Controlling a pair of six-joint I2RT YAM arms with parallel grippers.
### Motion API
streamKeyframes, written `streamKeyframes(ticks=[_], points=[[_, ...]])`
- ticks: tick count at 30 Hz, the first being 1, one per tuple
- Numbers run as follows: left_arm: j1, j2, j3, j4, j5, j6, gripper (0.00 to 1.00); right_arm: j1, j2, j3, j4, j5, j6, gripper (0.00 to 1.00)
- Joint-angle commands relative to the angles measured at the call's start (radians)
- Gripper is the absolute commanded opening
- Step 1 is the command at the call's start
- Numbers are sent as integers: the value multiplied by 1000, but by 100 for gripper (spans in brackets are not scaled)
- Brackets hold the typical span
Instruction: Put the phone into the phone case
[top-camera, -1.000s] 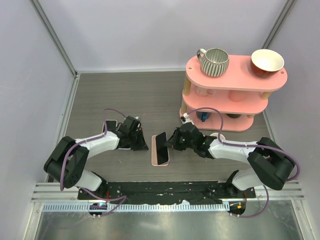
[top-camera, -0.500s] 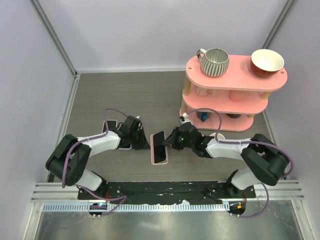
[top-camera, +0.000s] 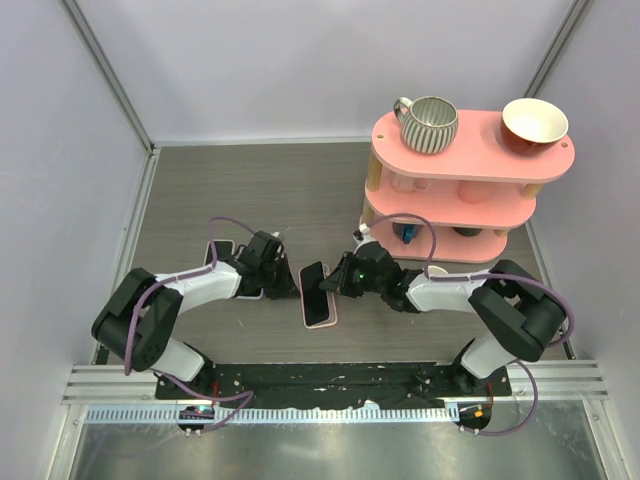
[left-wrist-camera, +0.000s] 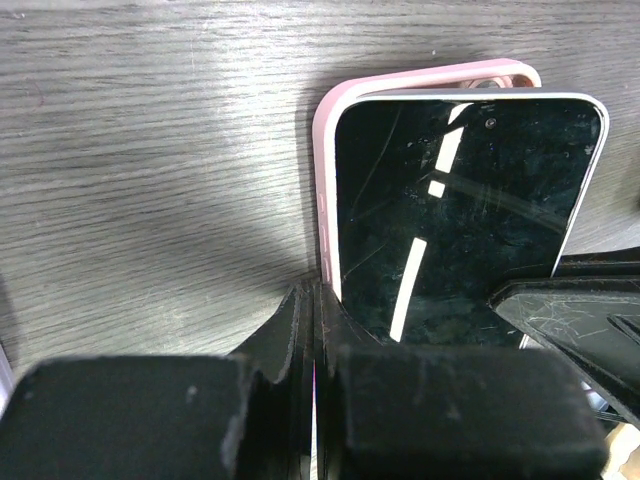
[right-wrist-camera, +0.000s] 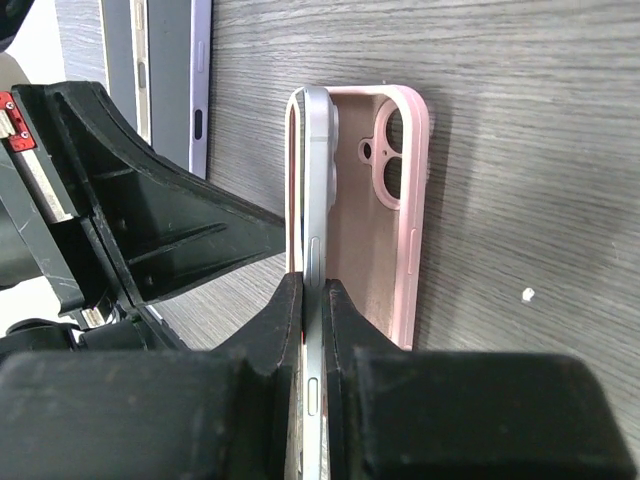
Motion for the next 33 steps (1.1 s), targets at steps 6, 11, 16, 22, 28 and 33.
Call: streamKeyframes(ticks=[6, 11, 16, 22, 28, 33], points=[[-19, 57, 1, 11, -5, 10, 0, 20, 120, 47, -160, 11, -143, 7], [-19, 33, 0, -10, -17, 13, 0, 20, 76, 76, -217, 45, -135, 29], [-19, -1, -5, -29, -25, 10, 0, 20, 34, 155, -337, 94, -175, 38], [-19, -35, 7, -62, -39, 15, 0, 19, -13, 227, -465, 122, -184, 51], [-19, -56, 20, -84, -47, 15, 0, 19, -36, 275, -568, 180, -192, 58], [-19, -84, 27, -95, -42, 15, 0, 19, -76, 293, -608, 220, -201, 64]])
